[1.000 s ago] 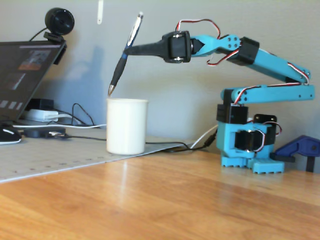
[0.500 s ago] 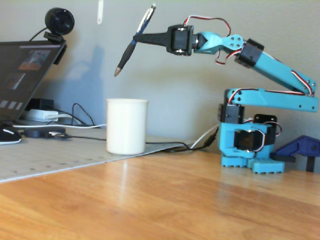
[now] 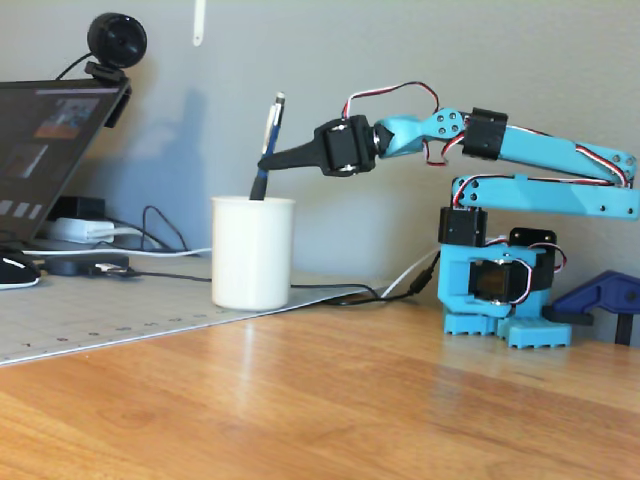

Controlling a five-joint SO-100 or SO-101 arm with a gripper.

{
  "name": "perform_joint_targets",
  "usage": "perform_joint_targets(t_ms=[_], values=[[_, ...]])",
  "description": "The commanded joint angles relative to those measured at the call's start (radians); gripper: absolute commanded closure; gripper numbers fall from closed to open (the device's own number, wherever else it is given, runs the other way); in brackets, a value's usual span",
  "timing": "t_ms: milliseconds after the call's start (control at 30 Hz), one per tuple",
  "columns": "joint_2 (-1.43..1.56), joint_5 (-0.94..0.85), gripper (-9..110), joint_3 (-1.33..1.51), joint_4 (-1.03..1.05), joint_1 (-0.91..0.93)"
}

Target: Grasp a pen and put it in a mug.

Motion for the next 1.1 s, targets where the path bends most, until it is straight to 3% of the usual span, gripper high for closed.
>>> perform_joint_targets(t_ms=[0,233,433,633,1067], values=[[-0.008,0.005,102,-0.044,-0.077,0.009],[-0.057,0.006,100,-0.043,-0.150,0.011],[-0.072,0.006,89,-0.043,-0.224,0.018],[-0.069,0.049,92,-0.058,-0.239,0.003],[-0.072,0.900,98,-0.058,-0.224,-0.273]])
